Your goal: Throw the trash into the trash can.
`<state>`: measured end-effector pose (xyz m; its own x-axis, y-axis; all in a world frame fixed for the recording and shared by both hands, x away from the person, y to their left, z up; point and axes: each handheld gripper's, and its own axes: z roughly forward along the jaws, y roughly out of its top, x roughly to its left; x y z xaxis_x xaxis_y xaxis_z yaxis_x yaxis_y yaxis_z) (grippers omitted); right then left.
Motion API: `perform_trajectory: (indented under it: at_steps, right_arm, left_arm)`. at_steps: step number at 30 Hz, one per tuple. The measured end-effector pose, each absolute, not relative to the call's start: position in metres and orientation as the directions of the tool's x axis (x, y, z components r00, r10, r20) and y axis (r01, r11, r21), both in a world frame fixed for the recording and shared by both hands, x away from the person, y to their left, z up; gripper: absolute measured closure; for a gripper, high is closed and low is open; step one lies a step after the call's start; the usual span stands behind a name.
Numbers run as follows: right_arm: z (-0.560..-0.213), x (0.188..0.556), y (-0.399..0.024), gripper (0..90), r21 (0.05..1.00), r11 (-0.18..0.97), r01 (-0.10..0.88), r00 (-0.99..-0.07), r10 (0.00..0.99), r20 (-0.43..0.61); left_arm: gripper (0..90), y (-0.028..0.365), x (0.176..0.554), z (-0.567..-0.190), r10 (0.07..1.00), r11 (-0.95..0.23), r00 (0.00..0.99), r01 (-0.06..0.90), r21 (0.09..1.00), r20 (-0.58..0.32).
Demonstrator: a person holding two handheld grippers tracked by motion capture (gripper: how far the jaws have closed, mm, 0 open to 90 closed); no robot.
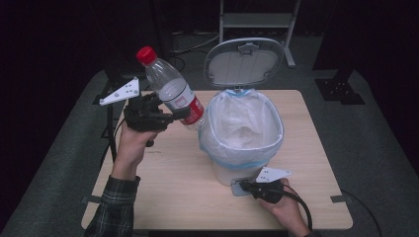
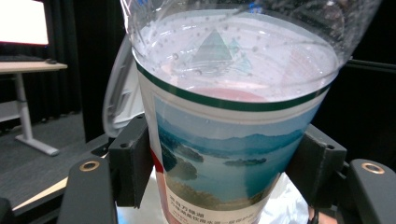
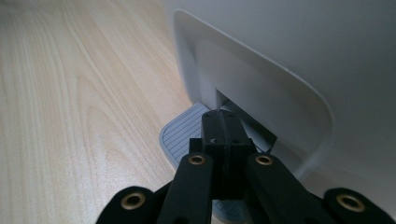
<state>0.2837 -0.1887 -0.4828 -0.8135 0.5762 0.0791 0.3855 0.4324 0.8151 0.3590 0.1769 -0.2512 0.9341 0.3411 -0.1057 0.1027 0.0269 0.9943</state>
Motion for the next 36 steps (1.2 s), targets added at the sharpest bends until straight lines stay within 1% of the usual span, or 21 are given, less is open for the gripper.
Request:
perform_trajectory:
  at_steps: [11, 19, 26, 36]
  right_arm:
    - [-0.483, 0.284, -0.189, 90.0, 0.815, 0.433, 0.385, -0.814, 0.576, 0.079]
    - [-0.483, 0.284, -0.189, 90.0, 0.815, 0.433, 0.385, -0.814, 0.575, 0.079]
    - [-0.483, 0.284, -0.189, 90.0, 0.815, 0.433, 0.385, -0.814, 0.575, 0.079]
    - [-0.483, 0.284, -0.189, 90.0, 0.814, 0.434, 0.386, -0.814, 0.576, 0.079]
  left_arm:
    - [31.1, 0.147, 0.366, -0.245, 0.299, 0.035, 0.949, 0.091, 0.995, -0.097]
    - [31.1, 0.126, 0.372, -0.257, 0.273, 0.031, 0.955, 0.109, 0.994, -0.114]
    - [31.0, 0.11, 0.377, -0.265, 0.266, -0.003, 0.958, 0.115, 0.993, -0.11]
    - [29.3, 0.1, 0.382, -0.281, 0.264, -0.017, 0.954, 0.154, 0.988, -0.144]
